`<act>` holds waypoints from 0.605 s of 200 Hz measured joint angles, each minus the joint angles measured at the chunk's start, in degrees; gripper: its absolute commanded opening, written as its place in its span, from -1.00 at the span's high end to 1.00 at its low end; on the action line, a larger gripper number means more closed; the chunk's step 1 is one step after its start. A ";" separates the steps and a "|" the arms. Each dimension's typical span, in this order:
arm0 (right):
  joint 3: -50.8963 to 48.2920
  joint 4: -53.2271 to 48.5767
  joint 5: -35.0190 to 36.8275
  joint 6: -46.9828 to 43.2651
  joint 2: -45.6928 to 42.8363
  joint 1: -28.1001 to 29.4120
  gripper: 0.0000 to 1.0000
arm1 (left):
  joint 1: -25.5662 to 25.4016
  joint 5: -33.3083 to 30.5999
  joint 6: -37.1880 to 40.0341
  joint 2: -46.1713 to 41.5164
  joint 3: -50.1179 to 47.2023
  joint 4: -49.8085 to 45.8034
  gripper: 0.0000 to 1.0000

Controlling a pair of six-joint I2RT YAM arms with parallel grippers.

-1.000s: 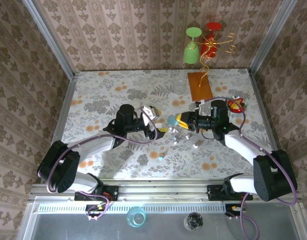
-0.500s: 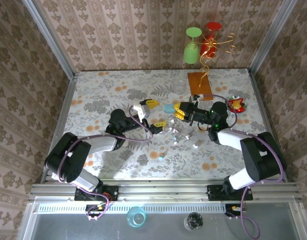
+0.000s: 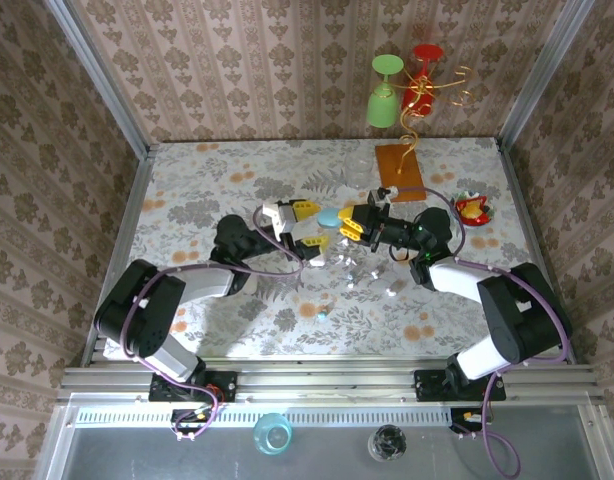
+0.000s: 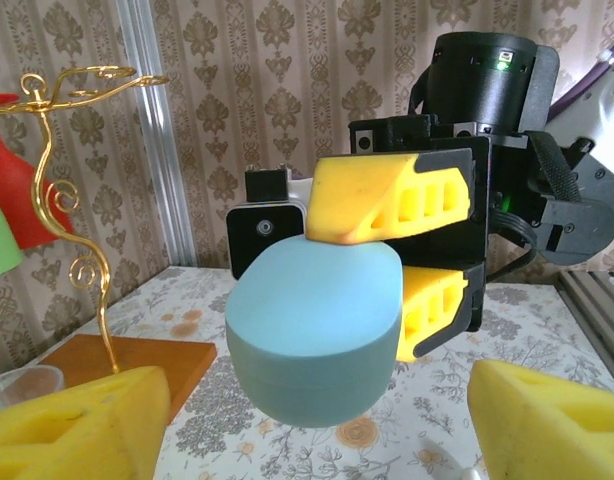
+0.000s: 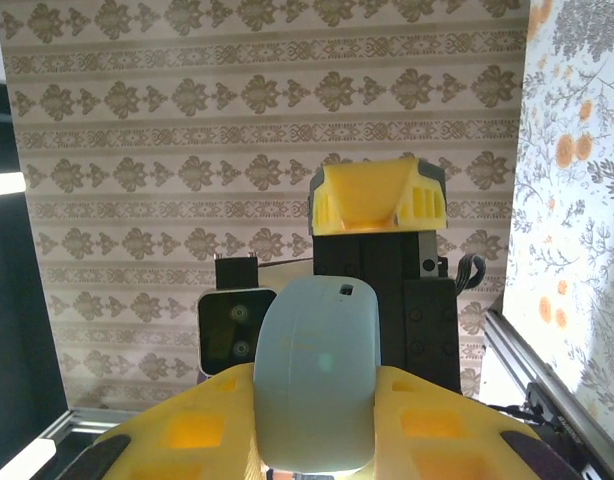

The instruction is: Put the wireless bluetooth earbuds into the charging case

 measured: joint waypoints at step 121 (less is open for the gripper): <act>0.76 1.09 0.00 0.00 -0.07 1.03 0.89 | -0.76 2.12 -1.40 1.38 1.73 1.01 -0.11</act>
